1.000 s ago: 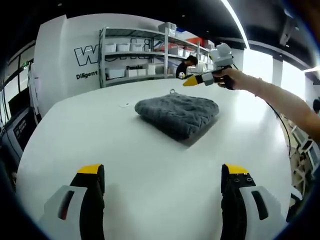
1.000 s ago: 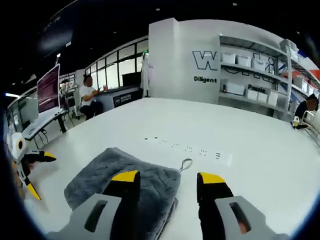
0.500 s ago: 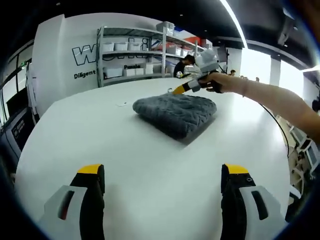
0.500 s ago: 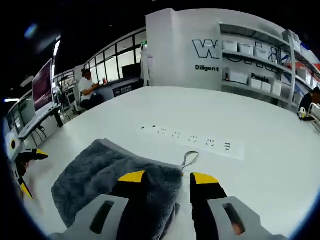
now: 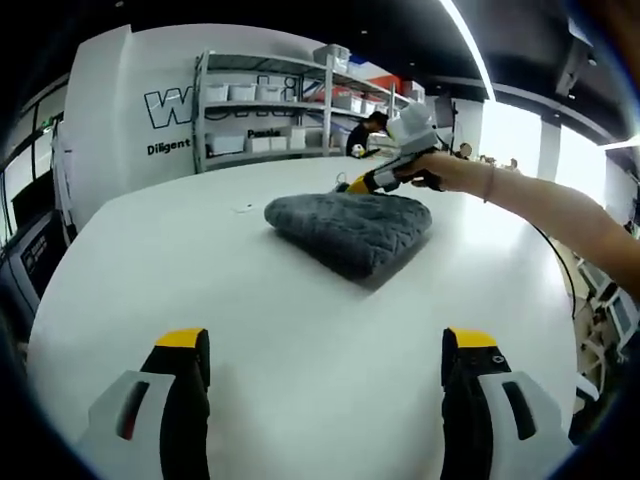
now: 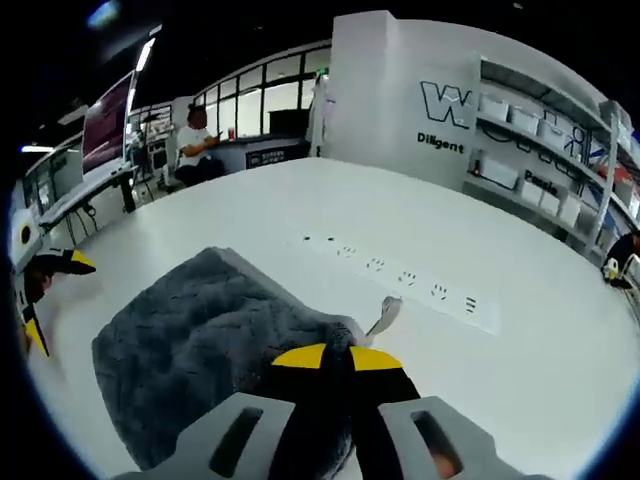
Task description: Open the folded towel by lifting each exposed corner and separating the folded layers until the towel lies flat within the target outline without major curled edges
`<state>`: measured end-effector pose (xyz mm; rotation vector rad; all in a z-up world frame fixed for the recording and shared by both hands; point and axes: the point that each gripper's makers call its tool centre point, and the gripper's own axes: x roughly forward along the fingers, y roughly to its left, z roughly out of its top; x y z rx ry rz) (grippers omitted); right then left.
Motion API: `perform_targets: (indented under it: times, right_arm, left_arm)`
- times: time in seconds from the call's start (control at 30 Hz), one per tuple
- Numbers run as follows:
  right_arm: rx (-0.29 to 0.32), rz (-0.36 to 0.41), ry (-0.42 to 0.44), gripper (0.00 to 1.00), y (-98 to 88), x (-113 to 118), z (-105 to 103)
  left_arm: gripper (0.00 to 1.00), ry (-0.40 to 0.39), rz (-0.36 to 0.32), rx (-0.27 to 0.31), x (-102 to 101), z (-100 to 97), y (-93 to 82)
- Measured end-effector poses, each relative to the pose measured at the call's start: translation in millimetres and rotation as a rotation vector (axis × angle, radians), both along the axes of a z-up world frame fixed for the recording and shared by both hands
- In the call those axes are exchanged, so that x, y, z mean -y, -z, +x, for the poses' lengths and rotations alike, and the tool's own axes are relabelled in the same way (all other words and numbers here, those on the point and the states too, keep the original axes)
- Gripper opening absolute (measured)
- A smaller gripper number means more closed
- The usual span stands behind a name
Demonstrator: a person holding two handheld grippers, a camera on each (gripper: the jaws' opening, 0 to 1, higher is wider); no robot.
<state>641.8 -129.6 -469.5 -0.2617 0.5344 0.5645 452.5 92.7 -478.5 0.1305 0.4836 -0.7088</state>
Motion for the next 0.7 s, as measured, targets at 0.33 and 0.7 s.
perform_targets:
  times: [0.33,0.7]
  right_arm:
    - [0.115,-0.017,-0.042,0.01,-16.5,5,5]
    - [0.262,0.025,-0.102,0.01,-41.4,6,-39]
  left_arm:
    - [0.95,-0.013,-0.008,0.003,-3,1.4,-1.9]
    - [0.94,-0.017,-0.015,0.007,-6,2.0,-3.6]
